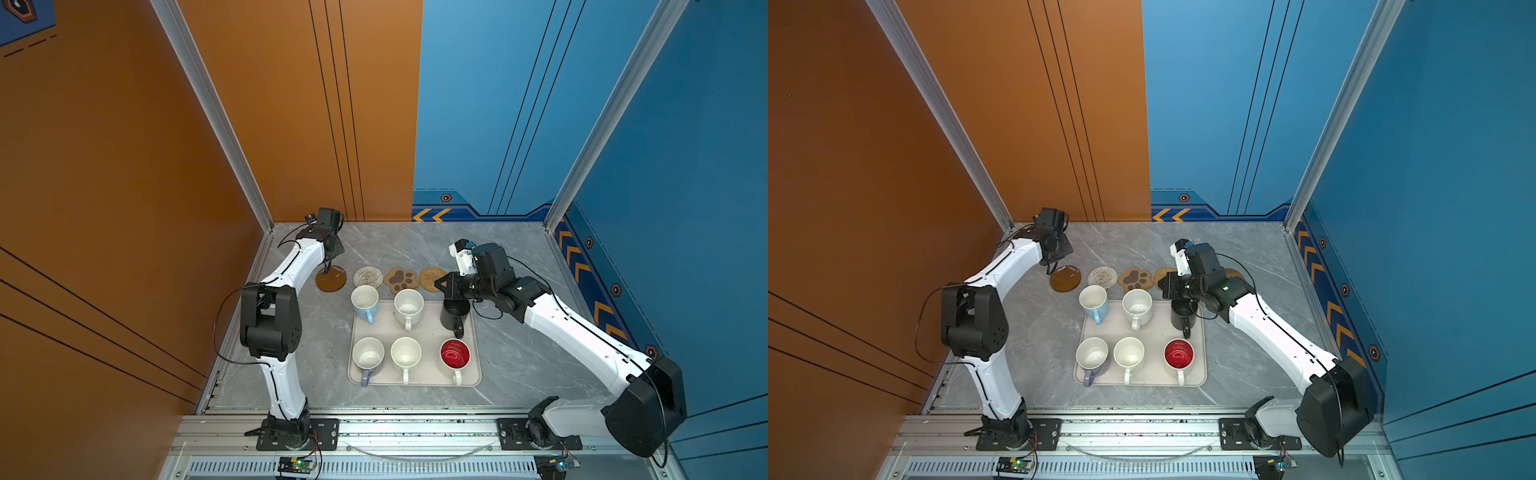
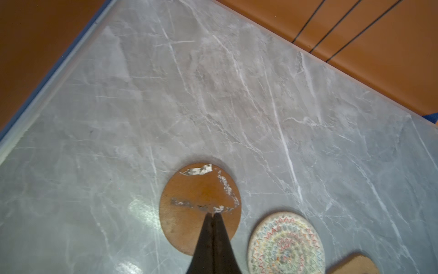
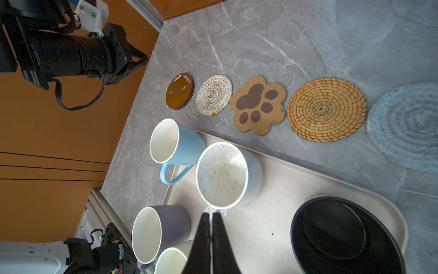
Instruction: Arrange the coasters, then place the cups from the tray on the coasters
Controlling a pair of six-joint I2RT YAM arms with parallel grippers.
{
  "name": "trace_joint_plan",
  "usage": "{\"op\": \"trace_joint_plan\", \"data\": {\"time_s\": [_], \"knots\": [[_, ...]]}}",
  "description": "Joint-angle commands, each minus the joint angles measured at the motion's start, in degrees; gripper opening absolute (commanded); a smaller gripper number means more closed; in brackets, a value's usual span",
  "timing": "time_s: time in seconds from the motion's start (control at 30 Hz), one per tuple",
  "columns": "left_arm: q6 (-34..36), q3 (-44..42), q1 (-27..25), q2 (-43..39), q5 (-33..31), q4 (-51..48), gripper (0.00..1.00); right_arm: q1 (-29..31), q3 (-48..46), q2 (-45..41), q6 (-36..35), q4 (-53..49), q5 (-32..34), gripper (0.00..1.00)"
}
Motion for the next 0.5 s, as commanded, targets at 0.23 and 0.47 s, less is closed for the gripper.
{"op": "trace_joint_plan", "data": {"time_s": [0.23,0.47], "knots": [[-8.14,-5.35,4.03,1.64,-6.29,-0.83,0.0,0.28,-0.4,-0.11,0.56,0.49,0.04,0.05],[-10.66,-1.93,4.41,5.95,-4.1,-0.89,0.0,0.18,0.67,0.83,0.82,0.43,-0.05,0.05]]}}
